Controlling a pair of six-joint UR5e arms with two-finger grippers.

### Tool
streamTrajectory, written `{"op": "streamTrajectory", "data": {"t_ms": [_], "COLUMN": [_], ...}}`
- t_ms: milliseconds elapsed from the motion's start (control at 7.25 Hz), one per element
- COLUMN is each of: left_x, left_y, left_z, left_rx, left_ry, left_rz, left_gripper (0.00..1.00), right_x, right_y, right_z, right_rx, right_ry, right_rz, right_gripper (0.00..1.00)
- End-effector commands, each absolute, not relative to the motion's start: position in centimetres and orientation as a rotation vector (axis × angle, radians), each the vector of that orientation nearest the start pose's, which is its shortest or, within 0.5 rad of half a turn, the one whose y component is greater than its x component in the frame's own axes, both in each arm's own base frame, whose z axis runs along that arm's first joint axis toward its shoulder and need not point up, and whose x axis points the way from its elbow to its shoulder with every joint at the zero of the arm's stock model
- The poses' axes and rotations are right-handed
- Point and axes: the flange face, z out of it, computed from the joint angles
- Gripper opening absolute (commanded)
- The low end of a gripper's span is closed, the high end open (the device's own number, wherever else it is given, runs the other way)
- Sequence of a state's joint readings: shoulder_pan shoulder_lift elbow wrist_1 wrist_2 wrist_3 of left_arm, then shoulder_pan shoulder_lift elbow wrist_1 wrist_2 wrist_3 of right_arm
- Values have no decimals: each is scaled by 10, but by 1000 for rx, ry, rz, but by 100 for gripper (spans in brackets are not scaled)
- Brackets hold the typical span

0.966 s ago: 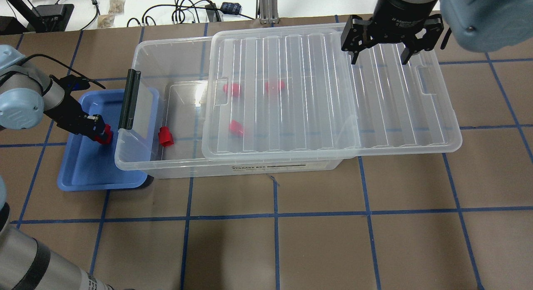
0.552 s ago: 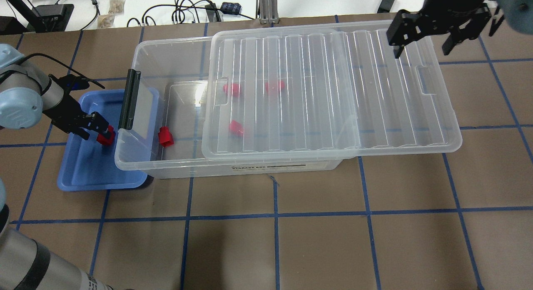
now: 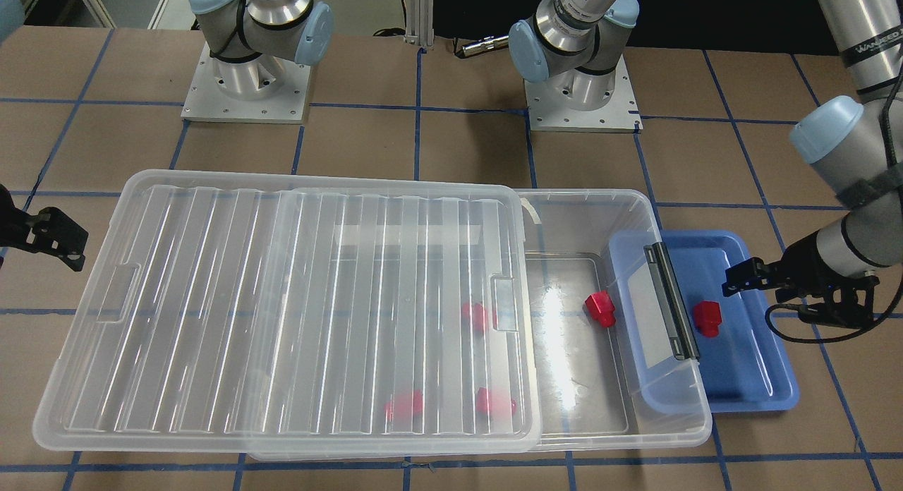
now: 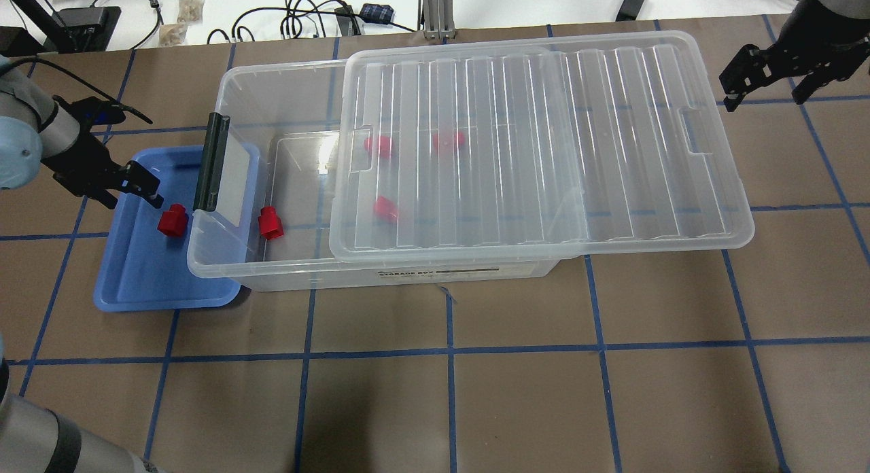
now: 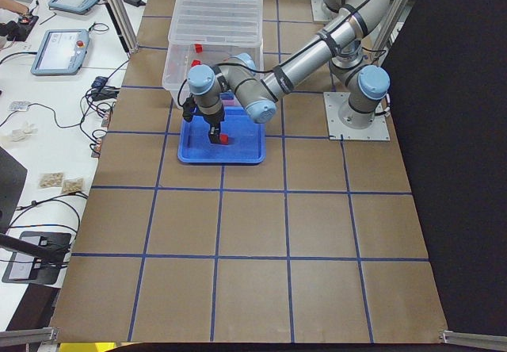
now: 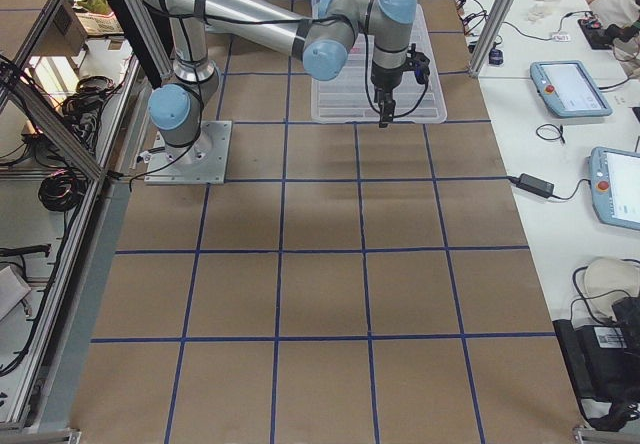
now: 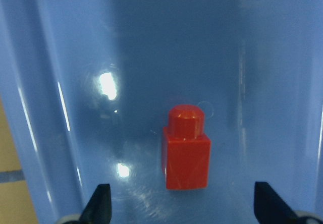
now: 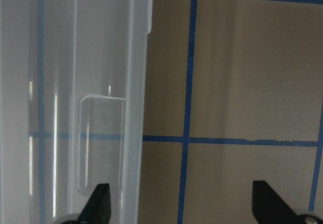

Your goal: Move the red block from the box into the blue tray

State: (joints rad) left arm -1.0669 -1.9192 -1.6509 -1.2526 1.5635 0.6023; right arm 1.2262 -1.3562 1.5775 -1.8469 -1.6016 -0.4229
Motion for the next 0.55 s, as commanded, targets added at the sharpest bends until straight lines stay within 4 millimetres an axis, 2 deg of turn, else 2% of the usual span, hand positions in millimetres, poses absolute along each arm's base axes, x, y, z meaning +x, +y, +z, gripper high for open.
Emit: {"op": "streamTrajectory", "data": {"t_ms": [0, 138, 276, 414], "left_x": [140, 115, 85, 47], "left_y": [-580, -576, -568, -560], "left_z": [380, 419, 444, 464], "left_rx": [172, 137, 148, 92], "left_ry": [3177, 3172, 3162, 3153], "left_rz": [148, 122, 92, 55], "left_gripper": [100, 100, 100, 100], "right_x": [-89, -92, -94, -93], "right_y": [-592, -592, -591, -591], "right_z": [349, 348, 348, 347], "right_rx": [-204, -233, -229, -214], "right_ry": [3200, 3214, 3213, 3207], "right_rz": [-115, -148, -147, -139], "right_gripper": [100, 100, 100, 100]}}
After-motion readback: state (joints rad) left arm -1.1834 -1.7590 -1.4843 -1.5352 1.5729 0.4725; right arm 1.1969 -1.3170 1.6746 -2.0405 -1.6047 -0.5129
